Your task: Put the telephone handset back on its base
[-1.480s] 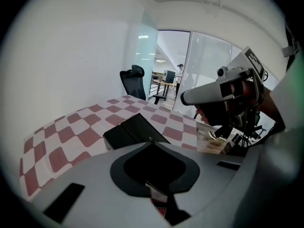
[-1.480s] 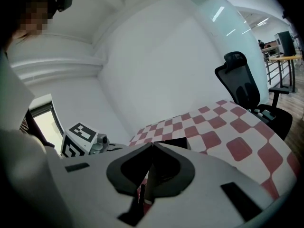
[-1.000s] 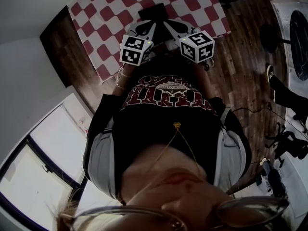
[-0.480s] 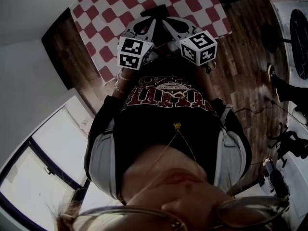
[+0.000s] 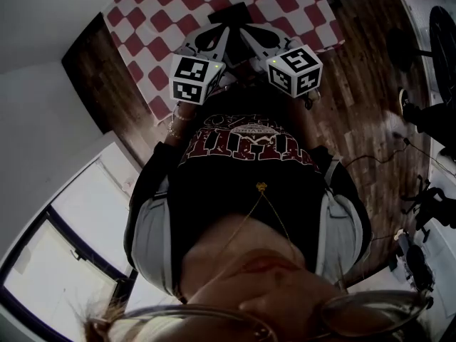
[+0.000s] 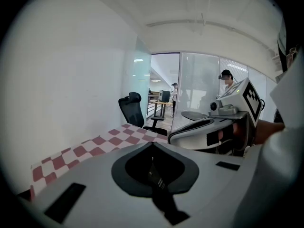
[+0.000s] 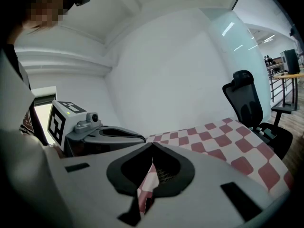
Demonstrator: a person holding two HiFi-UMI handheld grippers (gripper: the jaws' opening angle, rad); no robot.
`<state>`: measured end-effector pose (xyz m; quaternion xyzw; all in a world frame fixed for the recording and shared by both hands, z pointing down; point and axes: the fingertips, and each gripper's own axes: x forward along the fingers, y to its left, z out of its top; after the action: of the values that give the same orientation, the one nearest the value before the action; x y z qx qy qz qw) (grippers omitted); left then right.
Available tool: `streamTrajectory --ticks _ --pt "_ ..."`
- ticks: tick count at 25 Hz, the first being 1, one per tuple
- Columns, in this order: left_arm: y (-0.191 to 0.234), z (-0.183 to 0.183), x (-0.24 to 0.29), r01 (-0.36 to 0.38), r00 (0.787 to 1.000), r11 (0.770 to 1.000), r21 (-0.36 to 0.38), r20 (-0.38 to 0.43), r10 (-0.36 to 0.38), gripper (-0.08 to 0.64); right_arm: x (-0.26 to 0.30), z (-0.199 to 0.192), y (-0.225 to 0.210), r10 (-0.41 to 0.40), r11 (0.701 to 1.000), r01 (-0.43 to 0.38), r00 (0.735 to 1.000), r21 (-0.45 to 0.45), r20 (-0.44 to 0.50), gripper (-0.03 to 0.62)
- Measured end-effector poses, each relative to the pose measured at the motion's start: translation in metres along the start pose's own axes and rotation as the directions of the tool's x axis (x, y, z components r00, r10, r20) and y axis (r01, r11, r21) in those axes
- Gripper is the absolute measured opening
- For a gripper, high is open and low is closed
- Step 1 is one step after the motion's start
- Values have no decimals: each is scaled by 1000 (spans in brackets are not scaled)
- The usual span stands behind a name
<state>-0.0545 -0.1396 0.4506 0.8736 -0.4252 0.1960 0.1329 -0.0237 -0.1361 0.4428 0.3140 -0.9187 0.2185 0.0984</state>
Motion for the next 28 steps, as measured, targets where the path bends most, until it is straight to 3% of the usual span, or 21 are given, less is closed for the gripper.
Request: streamTrajectory --ticks 5,28 --pt "-4 3 -4 3 1000 1000 27 5 -3 11 -3 -3 2 -13 1000 13 1000 -4 2 20" --pt "-2 2 0 -6 1000 1000 -4 -5 6 11 4 3 6 36 998 -38 999 -46 -32 20"
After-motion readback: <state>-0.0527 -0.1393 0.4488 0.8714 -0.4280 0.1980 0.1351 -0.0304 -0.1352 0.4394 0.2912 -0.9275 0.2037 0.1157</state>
